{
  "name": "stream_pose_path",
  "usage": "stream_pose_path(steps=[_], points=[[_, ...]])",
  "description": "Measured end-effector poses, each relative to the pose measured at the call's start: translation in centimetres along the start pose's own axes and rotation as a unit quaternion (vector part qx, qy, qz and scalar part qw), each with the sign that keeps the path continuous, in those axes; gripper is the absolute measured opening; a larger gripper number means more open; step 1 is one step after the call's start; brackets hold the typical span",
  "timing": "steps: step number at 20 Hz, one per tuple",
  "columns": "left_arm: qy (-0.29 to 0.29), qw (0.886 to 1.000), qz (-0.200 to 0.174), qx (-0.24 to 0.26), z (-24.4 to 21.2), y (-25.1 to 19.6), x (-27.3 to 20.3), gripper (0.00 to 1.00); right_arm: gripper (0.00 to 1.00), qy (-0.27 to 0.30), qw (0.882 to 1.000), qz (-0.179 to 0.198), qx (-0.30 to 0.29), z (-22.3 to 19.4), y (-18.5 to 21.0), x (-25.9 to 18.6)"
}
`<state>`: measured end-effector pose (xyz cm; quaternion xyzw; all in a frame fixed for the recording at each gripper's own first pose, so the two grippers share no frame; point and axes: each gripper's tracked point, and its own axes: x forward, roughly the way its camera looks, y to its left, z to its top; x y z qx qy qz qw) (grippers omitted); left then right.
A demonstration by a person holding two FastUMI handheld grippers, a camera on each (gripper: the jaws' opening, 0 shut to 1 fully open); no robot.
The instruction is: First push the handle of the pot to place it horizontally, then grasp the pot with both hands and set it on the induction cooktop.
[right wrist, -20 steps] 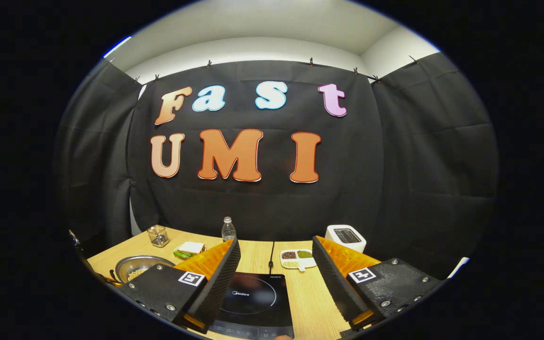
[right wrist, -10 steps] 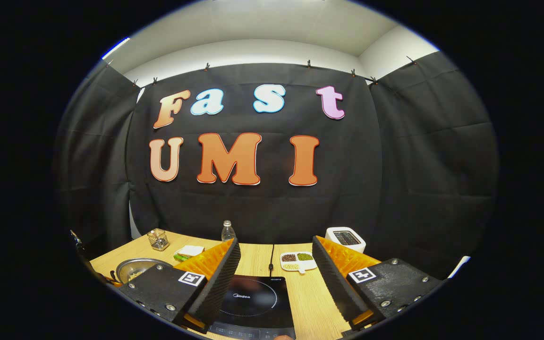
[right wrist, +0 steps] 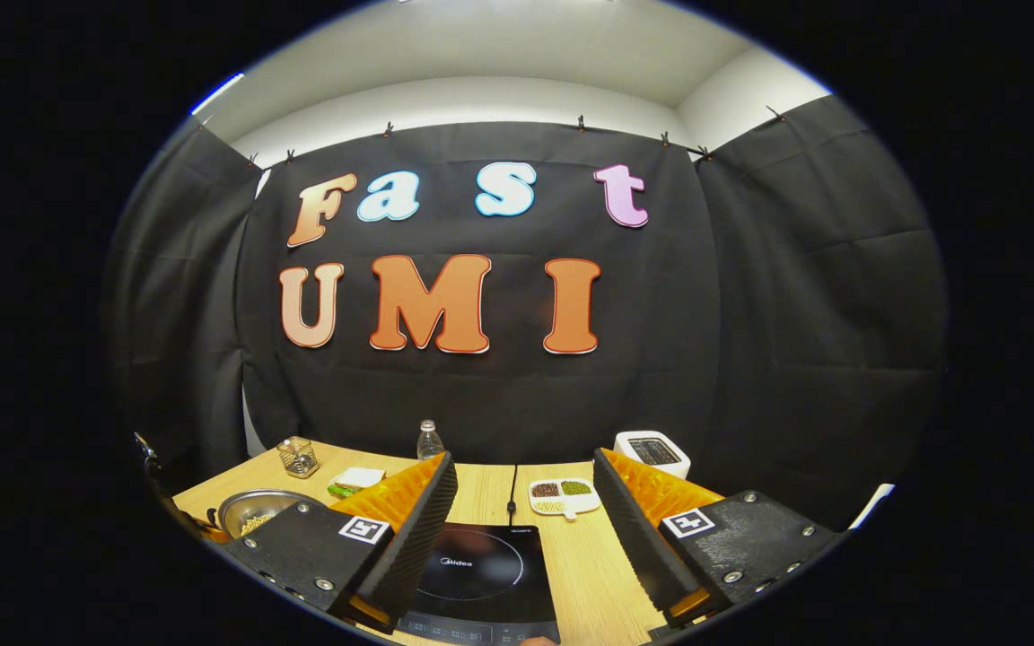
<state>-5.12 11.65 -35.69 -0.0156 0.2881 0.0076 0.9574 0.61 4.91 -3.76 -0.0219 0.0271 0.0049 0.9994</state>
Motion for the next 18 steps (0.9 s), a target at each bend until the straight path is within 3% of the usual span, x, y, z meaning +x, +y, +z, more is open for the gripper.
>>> stream_pose_path(steps=[9, 10, 18], points=[[0.003, 1.000, -0.001, -0.022, 1.0, 2.4, 2.0, 0.03, 0.95, 0.008, 1.000, -0.004, 0.004, -1.0, -0.1, 0.6], [0.004, 1.000, 0.001, -0.014, 1.1, 2.5, 2.2, 0.03, 1.00, 0.008, 1.000, -0.006, 0.005, -1.0, -0.2, 0.6], [0.001, 1.000, 0.004, -0.013, 2.4, 4.6, 4.0, 0.03, 0.95, 0.016, 1.000, -0.021, 0.003, -1.8, -0.4, 1.8]])
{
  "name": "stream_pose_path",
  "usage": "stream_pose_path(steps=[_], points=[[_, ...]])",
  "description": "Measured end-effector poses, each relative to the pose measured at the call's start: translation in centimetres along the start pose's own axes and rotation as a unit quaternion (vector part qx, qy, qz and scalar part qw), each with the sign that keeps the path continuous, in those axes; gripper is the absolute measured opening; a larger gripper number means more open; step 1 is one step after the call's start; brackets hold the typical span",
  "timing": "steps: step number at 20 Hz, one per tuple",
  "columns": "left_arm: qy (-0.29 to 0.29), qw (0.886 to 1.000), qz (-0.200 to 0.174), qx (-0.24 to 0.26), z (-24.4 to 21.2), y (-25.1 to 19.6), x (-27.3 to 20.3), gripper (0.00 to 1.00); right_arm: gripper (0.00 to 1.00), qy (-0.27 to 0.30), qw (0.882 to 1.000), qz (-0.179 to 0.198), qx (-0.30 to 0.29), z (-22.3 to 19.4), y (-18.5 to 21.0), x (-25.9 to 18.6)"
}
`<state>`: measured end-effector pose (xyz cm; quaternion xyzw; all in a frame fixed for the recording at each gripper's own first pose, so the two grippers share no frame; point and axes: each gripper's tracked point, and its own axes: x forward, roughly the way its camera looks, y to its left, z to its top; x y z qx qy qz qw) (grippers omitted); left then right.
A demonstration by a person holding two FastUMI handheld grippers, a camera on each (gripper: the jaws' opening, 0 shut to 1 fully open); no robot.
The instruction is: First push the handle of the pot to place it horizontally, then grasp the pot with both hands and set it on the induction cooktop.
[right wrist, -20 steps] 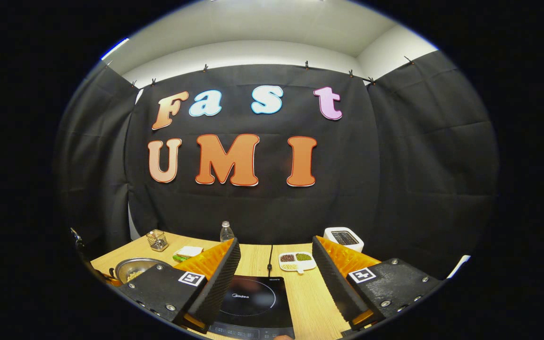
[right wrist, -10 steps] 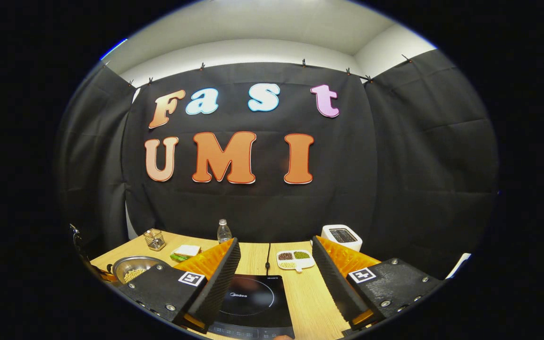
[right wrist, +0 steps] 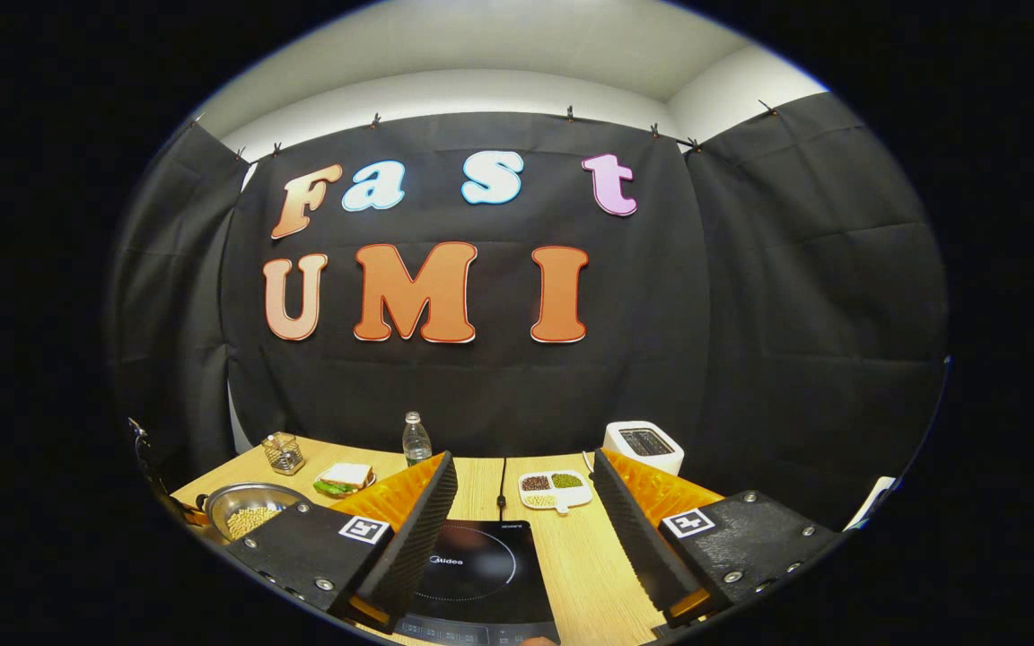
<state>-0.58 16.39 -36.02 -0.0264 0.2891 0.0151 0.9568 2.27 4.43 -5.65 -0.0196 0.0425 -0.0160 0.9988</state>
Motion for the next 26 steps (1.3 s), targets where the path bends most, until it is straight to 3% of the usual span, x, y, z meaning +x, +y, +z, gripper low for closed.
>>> stream_pose_path(steps=[3, 4, 5, 6, 7, 8, 15, 16, 19, 26], points=[[0.001, 1.000, 0.002, 0.002, 0.3, 0.6, 0.9, 0.03, 0.95, 0.004, 1.000, -0.001, -0.002, -0.5, 0.3, 0.4], [0.002, 1.000, 0.002, 0.003, 0.4, 0.8, 1.0, 0.03, 1.00, 0.004, 1.000, -0.003, -0.002, -0.5, 0.3, 0.6], [0.002, 1.000, 0.003, 0.005, 0.5, 0.9, 1.2, 0.03, 0.95, 0.003, 1.000, -0.004, 0.000, -0.5, 0.4, 0.8], [0.003, 1.000, 0.004, 0.006, 0.6, 1.1, 1.5, 0.03, 1.00, 0.004, 1.000, -0.004, 0.001, -0.6, 0.5, 0.7], [0.004, 1.000, 0.004, 0.008, 0.8, 1.2, 1.8, 0.03, 0.95, 0.004, 1.000, -0.003, 0.003, -0.8, 0.6, 0.9], [0.004, 1.000, 0.004, 0.009, 1.0, 1.3, 2.0, 0.03, 1.00, 0.005, 1.000, -0.004, 0.004, -0.9, 0.6, 1.1], [-0.001, 1.000, 0.003, 0.023, 1.8, 2.0, 3.5, 0.03, 1.00, 0.015, 1.000, -0.009, 0.005, -1.8, 0.9, 1.7], [-0.002, 1.000, 0.003, 0.027, 2.0, 2.1, 3.7, 0.03, 0.95, 0.016, 1.000, -0.009, 0.005, -1.8, 1.0, 1.6], [-0.005, 0.999, 0.003, 0.034, 2.4, 2.3, 4.3, 0.03, 0.95, 0.018, 1.000, -0.010, 0.003, -1.9, 1.1, 1.8], [-0.005, 1.000, -0.015, 0.014, 2.7, 2.4, 4.8, 0.02, 0.95, 0.021, 1.000, -0.013, 0.003, -2.0, 1.3, 1.9]])
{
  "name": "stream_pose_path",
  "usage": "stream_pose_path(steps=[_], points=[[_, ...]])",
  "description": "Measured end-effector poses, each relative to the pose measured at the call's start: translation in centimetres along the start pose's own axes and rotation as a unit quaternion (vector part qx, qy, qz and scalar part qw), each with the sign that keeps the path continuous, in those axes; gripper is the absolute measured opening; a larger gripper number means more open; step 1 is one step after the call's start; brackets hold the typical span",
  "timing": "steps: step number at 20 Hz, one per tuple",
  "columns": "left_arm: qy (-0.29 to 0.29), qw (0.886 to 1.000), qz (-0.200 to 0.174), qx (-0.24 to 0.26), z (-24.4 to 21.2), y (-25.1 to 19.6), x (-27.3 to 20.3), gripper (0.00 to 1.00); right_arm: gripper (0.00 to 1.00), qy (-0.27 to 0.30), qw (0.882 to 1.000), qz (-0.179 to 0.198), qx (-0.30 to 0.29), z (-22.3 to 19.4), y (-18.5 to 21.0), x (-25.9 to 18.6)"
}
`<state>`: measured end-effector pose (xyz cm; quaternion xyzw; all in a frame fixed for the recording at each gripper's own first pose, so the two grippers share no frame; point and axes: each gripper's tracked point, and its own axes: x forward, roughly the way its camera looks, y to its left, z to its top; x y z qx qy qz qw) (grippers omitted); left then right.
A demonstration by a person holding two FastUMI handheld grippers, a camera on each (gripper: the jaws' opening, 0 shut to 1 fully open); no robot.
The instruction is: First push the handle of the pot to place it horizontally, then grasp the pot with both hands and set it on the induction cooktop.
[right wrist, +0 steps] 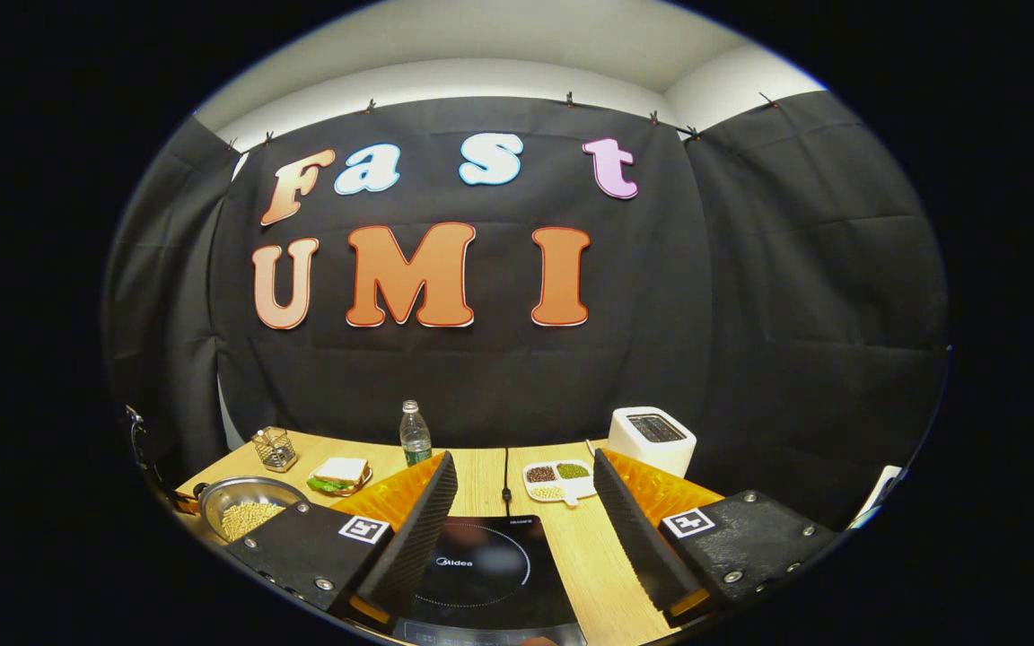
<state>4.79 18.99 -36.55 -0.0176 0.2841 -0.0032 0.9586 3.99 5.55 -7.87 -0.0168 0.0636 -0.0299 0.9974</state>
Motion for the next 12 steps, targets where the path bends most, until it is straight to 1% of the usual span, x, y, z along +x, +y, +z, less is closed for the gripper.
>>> stream_pose_path(steps=[4, 5, 6, 7, 9, 12], points=[[-0.004, 1.000, -0.004, -0.011, 0.2, 0.3, -0.2, 0.02, 0.95, 0.006, 1.000, -0.003, 0.006, -0.6, 0.6, 0.0], [-0.007, 1.000, -0.006, -0.015, 0.2, 0.4, -0.5, 0.02, 0.95, 0.008, 1.000, 0.000, 0.007, -0.7, 1.3, -0.1], [-0.011, 1.000, -0.008, -0.021, 0.3, 0.4, -0.8, 0.02, 1.00, 0.007, 1.000, 0.003, 0.005, -0.8, 2.3, -0.3], [-0.015, 0.999, -0.010, -0.027, 0.4, 0.4, -1.1, 0.02, 0.95, 0.004, 1.000, 0.006, 0.001, -0.9, 3.3, -0.1], [-0.017, 0.999, -0.012, -0.039, 0.4, 0.6, -1.7, 0.02, 0.95, -0.002, 1.000, 0.009, -0.006, -1.2, 5.0, -0.1], [-0.034, 0.999, -0.008, -0.032, 1.1, 0.7, -2.7, 0.02, 0.95, 0.000, 0.999, 0.032, -0.003, -2.5, 8.7, -0.2]])
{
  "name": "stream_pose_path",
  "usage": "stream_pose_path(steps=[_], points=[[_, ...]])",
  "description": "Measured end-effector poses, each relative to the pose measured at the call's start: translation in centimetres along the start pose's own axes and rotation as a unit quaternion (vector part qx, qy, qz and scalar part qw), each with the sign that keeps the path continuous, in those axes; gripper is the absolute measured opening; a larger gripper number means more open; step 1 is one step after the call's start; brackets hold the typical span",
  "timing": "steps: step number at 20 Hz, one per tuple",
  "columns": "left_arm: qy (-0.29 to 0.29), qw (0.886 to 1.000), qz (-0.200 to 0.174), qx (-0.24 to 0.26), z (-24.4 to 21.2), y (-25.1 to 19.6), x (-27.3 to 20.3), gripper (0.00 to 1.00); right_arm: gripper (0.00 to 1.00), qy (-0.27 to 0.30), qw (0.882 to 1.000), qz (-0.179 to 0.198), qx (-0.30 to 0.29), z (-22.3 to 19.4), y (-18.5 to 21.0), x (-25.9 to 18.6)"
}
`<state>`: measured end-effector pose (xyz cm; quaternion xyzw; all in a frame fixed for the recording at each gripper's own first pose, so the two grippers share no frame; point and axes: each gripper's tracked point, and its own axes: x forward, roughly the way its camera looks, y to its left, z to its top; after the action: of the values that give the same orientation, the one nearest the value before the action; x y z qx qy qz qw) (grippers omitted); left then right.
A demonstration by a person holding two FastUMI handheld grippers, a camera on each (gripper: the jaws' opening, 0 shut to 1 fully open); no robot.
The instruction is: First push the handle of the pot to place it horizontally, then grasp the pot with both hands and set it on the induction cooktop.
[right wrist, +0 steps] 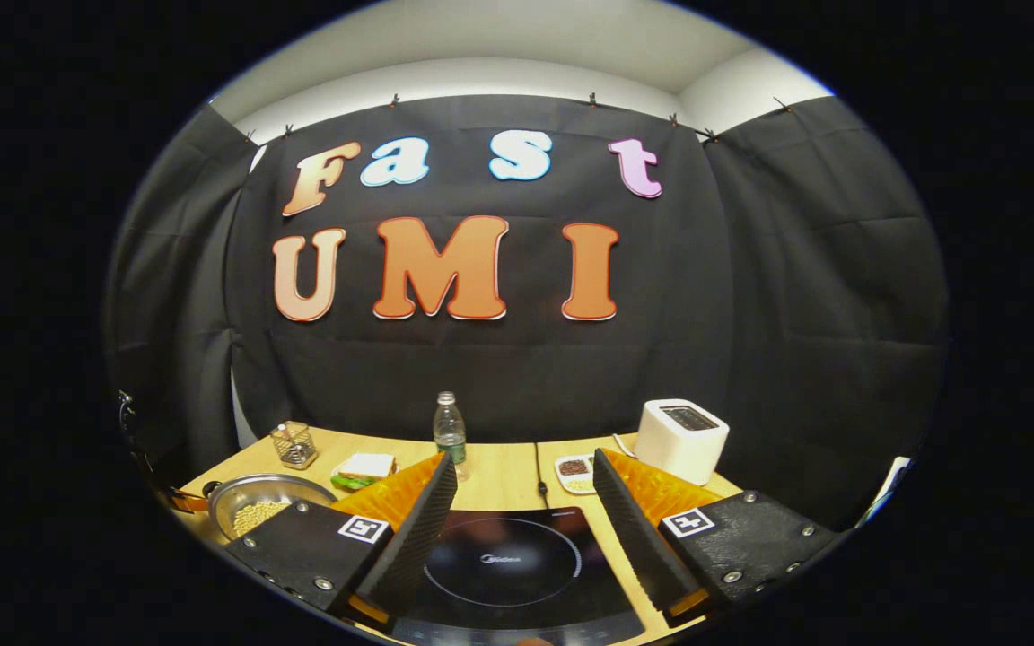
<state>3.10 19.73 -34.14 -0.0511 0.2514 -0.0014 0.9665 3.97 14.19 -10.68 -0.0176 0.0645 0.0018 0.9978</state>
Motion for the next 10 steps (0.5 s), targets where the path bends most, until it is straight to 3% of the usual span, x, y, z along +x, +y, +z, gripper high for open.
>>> stream_pose_path(steps=[3, 6, 10], points=[[-0.048, 0.999, -0.001, 0.025, 3.0, -0.4, -1.1, 0.02, 0.95, 0.021, 0.999, 0.024, 0.014, -2.3, 3.5, 0.7], [-0.061, 0.997, -0.013, 0.043, 3.9, -1.8, -0.3, 0.11, 0.95, 0.058, 0.997, 0.053, 0.025, -5.4, 8.2, 1.5], [-0.059, 0.997, -0.012, 0.049, 4.7, -2.2, 1.6, 0.88, 0.95, 0.096, 0.993, 0.068, 0.014, -10.0, 12.9, 2.6]])
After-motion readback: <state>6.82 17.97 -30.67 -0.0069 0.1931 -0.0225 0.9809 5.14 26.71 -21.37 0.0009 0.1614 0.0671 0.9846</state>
